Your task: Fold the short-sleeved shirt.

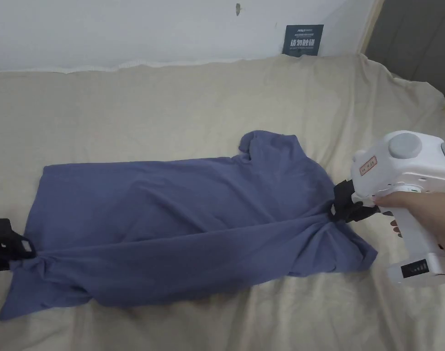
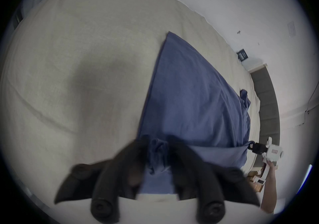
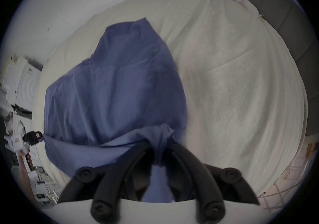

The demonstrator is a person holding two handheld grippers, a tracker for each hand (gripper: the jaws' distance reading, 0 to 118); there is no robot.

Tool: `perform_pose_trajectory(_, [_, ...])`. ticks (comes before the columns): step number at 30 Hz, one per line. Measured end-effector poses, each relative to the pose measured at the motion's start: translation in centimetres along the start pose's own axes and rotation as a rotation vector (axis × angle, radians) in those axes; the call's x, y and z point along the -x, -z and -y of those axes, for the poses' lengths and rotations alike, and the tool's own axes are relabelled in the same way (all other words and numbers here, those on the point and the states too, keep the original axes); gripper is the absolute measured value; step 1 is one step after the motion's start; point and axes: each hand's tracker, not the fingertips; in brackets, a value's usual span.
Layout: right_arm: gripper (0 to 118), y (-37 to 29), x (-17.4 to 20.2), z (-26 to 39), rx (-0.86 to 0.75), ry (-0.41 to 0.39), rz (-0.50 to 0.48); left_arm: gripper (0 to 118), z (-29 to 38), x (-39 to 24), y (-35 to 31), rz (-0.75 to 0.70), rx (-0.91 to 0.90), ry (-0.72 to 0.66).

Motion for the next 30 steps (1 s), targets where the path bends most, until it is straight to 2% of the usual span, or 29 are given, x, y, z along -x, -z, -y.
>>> perform_pose_trajectory(1, [67,-0.1,-0.3,0.3,-0.044,0.021,0.004,81,0.0,0.3,-0.1,-0.004,-0.033,-0.008])
perform_pose_trajectory(2, [93,-0.4,-0.8,0.6,-0.09,0.045,0.011,99,0.1,0.7,-0.1,0.0,-0.062,-0.001])
perform_pose_trajectory(3, [108,-0.7,-1.2,0.8,-0.121,0.066,0.011,105,0.4,0.9,-0.5,-0.002,-0.095,0.007])
perform_pose_trajectory(7, [108,-4.1,-2.6,3.0,-0.335,0.134,-0.026,105,1.7,1.2,-3.1,-0.015,-0.263,0.099])
perform_pose_trajectory(10, [108,-7.9,-2.7,6.3,-0.501,0.122,-0.053,105,5.5,0.2,-7.2,-0.125,-0.571,0.246])
perform_pose_trajectory(12, [108,-10.9,-2.2,9.5,-0.623,0.086,-0.1,105,8.6,-0.4,-10.0,-0.074,-0.691,0.31])
perform_pose_trajectory(15, [108,-14.1,-0.7,14.4,-0.739,0.03,-0.165,105,12.7,-0.7,-12.6,-0.064,-0.757,0.374])
perform_pose_trajectory(18, [106,-15.8,1.0,18.9,-0.794,0.02,-0.194,102,16.7,-1.0,-13.7,-0.098,-0.677,0.433])
perform_pose_trajectory(19, [101,-16.1,1.5,20.3,-0.801,0.021,-0.21,95,17.9,-0.9,-13.8,-0.092,-0.693,0.441])
perform_pose_trajectory(20, [86,-16.4,1.9,21.7,-0.824,0.022,-0.248,77,19.3,-0.8,-14.2,-0.073,-0.695,0.453])
perform_pose_trajectory(21, [32,-16.6,2.3,22.9,-0.842,0.026,-0.27,17,20.5,-0.8,-14.5,-0.061,-0.692,0.457])
perform_pose_trajectory(22, [0,-16.2,2.8,23.5,-0.823,0.022,-0.263,0,21.4,-1.2,-14.4,-0.08,-0.686,0.462])
perform_pose_trajectory(23, [0,-15.9,3.2,24.5,-0.829,0.029,-0.246,0,21.9,-1.1,-14.6,-0.123,-0.696,0.473])
perform_pose_trajectory(25, [0,-15.5,3.7,25.4,-0.768,0.011,-0.311,0,22.3,-1.2,-15.4,-0.037,-0.672,0.486])
perform_pose_trajectory(26, [0,-15.4,4.0,25.3,-0.765,-0.002,-0.319,0,22.3,-1.5,-15.9,-0.042,-0.679,0.482])
perform_pose_trajectory(28, [0,-15.5,4.9,25.8,-0.755,-0.045,-0.298,0,21.6,-1.5,-16.4,-0.061,-0.681,0.498])
perform_pose_trajectory(29, [0,-15.5,5.3,25.8,-0.747,-0.073,-0.293,0,19.9,-2.0,-16.4,-0.066,-0.64,0.504])
perform_pose_trajectory(30, [0,-15.7,5.5,25.5,-0.74,-0.094,-0.3,0,17.7,-2.4,-15.9,-0.058,-0.51,0.49])
